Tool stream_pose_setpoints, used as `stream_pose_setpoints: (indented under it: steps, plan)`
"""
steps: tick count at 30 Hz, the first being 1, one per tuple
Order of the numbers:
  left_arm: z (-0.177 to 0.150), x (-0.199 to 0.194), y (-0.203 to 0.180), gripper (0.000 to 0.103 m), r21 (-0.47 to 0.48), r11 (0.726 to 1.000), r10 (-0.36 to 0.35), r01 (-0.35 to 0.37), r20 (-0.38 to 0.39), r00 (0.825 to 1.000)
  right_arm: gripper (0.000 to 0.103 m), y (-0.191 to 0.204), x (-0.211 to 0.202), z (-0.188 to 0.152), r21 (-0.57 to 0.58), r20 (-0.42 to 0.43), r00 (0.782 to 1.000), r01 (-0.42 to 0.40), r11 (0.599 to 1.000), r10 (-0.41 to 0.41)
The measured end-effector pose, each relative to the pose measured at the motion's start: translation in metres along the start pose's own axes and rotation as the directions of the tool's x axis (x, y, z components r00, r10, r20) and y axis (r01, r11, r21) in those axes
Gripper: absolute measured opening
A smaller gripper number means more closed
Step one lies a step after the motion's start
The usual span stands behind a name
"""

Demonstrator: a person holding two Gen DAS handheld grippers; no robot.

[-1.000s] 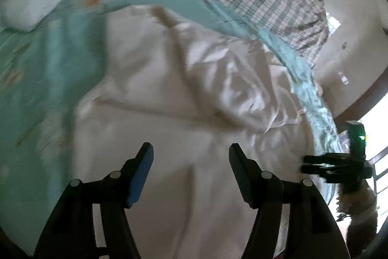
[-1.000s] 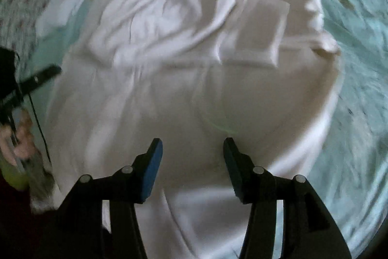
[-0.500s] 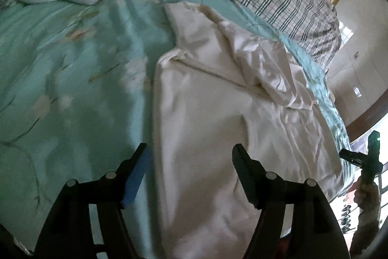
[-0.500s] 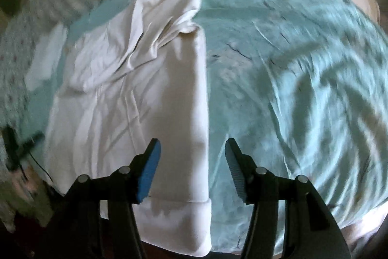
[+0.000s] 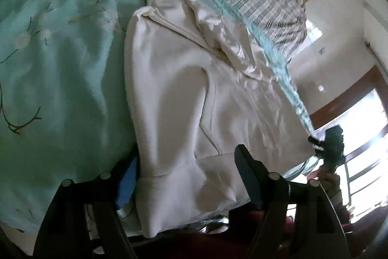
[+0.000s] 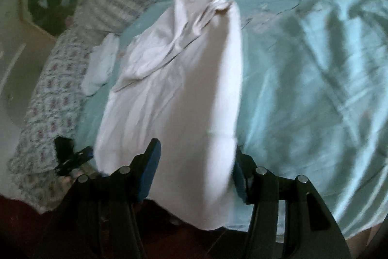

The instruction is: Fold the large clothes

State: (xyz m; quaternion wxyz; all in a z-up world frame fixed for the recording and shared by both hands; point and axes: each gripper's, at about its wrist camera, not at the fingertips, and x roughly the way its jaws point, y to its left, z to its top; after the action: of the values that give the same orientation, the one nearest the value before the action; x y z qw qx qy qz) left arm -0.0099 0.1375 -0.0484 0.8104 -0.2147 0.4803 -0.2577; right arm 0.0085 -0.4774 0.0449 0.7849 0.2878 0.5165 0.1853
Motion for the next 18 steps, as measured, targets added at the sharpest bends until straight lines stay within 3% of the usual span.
stream_pose_setpoints:
  steps: [3,4,6,13,15,18]
  plan:
    - [0.002,-0.003,0.004,0.069,-0.02,0.999,-0.038,0.038,0.007,0.999,0.052,-0.005,0.002,-0.005,0.004,0.018,0.999,-0.041,0.999,0.041]
    - [0.002,0.004,0.005,0.067,-0.016,1.0,-0.017,0.016,-0.037,0.999,0.04,-0.004,0.002,-0.007,0.005,0.013,1.0,-0.027,1.0,0.027]
    - [0.002,0.009,0.0,0.055,0.028,0.999,0.044,-0.042,-0.065,0.997,0.027,-0.006,0.009,-0.007,0.008,-0.011,1.0,-0.005,1.0,0.005]
    - [-0.002,0.012,-0.004,0.054,0.099,0.992,0.092,-0.079,-0.133,0.987,0.02,-0.002,0.015,-0.005,-0.029,-0.024,1.0,0.004,1.0,-0.005]
    - [-0.001,0.006,-0.007,0.035,0.113,0.989,0.105,-0.092,-0.115,0.988,0.016,-0.003,0.012,-0.003,-0.024,-0.013,1.0,-0.011,1.0,0.011]
    - [0.001,-0.002,-0.001,0.032,0.076,0.997,0.039,-0.032,-0.095,0.995,0.013,-0.001,0.006,-0.001,-0.031,0.015,0.999,-0.045,0.999,0.045]
